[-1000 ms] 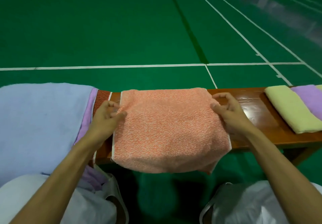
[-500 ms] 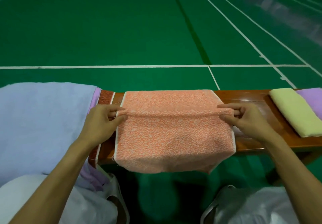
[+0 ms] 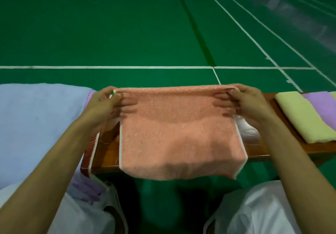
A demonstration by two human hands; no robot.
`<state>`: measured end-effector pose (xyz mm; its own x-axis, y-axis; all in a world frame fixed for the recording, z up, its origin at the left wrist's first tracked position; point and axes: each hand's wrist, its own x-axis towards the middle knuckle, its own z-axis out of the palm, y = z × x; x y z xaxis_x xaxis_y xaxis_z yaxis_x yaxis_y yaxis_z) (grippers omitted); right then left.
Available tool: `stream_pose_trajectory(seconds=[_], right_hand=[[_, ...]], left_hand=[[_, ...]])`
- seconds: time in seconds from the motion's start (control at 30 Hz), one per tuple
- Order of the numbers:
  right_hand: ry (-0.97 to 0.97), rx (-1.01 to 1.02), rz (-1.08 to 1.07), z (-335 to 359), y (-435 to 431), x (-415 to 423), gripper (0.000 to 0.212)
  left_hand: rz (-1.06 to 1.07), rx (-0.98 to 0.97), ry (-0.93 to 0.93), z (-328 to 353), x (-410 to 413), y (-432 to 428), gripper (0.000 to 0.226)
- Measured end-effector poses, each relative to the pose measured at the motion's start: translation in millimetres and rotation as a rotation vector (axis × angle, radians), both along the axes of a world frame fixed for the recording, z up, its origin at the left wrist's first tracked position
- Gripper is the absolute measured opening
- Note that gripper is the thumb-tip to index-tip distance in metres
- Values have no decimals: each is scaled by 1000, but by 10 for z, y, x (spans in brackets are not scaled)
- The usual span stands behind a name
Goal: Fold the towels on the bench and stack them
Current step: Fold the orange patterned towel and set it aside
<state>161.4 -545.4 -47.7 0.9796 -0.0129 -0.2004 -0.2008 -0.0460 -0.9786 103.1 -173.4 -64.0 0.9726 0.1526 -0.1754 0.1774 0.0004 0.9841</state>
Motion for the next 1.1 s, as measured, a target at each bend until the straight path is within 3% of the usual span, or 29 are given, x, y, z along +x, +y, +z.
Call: stream_pose_trajectory(seconds=[0.07,0.2,0.33,0.43,0.5,0.57,0.7,0.8,0.87,1.1], right_hand=[[-93,85,-65,34,80,148,23],[-476,217,-53,346,65,149,19],[-632,294,31,484,-64,-4,21],[-495,168,36,265,-183,-140,20],[-337,-37,81,91,-283,-223,30],[-170,-249,233,-22,-394,-280,39],[152,-404,516,-63,-547,-341,16],[297,-548,716,-86,-587,-398,21],[353,-630,818,-74,-571,-438,22],[503,-726,1091,19,-504,-505,13]], left_hand=[[38,48,-193,77,119,51,15],[106,95,-549,465,134,188,25],[102,66,-656,641,30,270,19],[131,139,-563,473,-83,260,14],[91,267,-426,332,-217,225,19],[-57,402,-244,190,-345,242,20],[-531,584,66,32,-459,354,23],[-721,570,226,-44,-514,389,26],[-813,512,302,-100,-535,407,14],[-1117,459,403,-39,-453,374,12]])
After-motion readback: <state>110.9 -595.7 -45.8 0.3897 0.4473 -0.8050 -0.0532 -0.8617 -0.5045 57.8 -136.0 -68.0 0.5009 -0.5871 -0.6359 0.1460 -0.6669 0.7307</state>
